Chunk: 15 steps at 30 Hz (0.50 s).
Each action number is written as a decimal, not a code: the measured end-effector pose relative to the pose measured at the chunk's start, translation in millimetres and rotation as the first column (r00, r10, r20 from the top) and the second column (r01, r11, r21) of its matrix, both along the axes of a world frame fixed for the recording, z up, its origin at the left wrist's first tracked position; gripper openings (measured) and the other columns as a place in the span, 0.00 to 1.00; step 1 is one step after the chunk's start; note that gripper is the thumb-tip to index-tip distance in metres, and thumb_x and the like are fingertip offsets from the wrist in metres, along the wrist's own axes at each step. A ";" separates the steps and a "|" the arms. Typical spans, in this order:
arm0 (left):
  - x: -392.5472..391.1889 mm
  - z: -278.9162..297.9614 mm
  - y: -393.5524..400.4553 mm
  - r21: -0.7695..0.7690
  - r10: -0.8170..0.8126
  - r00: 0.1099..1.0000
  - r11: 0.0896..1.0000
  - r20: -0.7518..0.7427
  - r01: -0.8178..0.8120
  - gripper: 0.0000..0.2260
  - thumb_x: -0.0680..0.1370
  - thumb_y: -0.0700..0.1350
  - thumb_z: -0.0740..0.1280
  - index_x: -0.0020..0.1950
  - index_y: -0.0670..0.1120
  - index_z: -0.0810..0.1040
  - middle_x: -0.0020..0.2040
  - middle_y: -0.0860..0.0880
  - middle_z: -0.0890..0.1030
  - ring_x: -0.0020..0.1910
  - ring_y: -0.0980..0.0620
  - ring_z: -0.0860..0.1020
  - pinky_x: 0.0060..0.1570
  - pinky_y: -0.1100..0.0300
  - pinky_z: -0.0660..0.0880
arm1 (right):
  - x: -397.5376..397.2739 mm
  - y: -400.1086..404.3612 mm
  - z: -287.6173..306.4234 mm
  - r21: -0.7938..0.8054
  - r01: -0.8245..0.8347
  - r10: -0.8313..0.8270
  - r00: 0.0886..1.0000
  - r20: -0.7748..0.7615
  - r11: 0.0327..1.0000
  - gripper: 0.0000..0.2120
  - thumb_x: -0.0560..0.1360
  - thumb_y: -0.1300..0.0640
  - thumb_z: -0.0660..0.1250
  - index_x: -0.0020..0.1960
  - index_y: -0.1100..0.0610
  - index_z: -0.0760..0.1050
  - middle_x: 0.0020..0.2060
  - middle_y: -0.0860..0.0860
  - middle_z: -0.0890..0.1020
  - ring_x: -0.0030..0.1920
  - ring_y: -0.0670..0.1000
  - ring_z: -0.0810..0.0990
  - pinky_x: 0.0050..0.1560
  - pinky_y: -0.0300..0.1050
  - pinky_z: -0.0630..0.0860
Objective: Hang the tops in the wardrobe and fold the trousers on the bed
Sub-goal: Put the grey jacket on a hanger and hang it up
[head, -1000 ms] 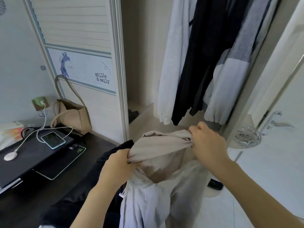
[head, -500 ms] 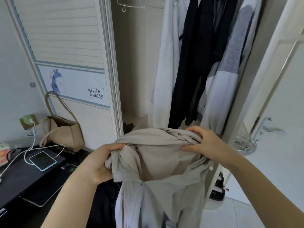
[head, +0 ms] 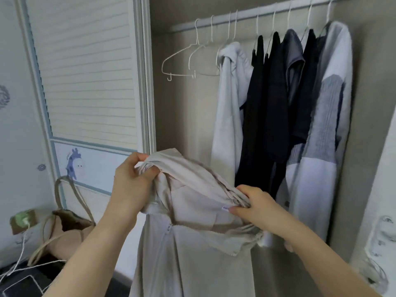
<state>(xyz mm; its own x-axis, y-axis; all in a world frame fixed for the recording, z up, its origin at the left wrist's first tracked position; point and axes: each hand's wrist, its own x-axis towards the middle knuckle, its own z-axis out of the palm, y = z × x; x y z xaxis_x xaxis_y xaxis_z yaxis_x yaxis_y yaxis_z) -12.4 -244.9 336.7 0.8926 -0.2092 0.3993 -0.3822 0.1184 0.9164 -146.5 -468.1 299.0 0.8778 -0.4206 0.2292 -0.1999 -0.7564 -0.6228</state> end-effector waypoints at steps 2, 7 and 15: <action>18.2 18.3 -16.0 0.013 -0.007 0.999 1.000 0.049 0.006 0.04 0.77 0.37 0.66 0.46 0.46 0.78 0.38 0.47 0.81 0.38 0.49 0.77 0.43 0.54 0.73 | 20.6 -4.8 23.1 -0.028 -0.051 0.050 0.998 -0.038 0.998 0.16 0.70 0.47 0.73 0.53 0.53 0.75 0.47 0.51 0.81 0.48 0.50 0.80 0.49 0.44 0.77; 72.6 53.7 -62.5 0.000 -0.037 0.996 0.999 0.087 0.037 0.04 0.76 0.37 0.67 0.45 0.44 0.79 0.39 0.47 0.81 0.40 0.49 0.77 0.43 0.56 0.73 | 71.8 -14.9 98.2 -0.254 -0.077 0.101 0.991 0.084 0.964 0.27 0.74 0.45 0.68 0.70 0.46 0.66 0.66 0.44 0.71 0.65 0.45 0.69 0.62 0.39 0.67; 139.3 81.3 -103.8 0.004 0.066 0.958 0.998 0.280 -0.070 0.05 0.76 0.36 0.66 0.45 0.45 0.79 0.41 0.50 0.82 0.38 0.58 0.78 0.42 0.61 0.72 | 182.8 -33.1 207.3 -0.448 0.068 0.165 0.872 0.461 0.891 0.18 0.77 0.54 0.63 0.66 0.56 0.72 0.61 0.52 0.77 0.61 0.52 0.74 0.63 0.43 0.68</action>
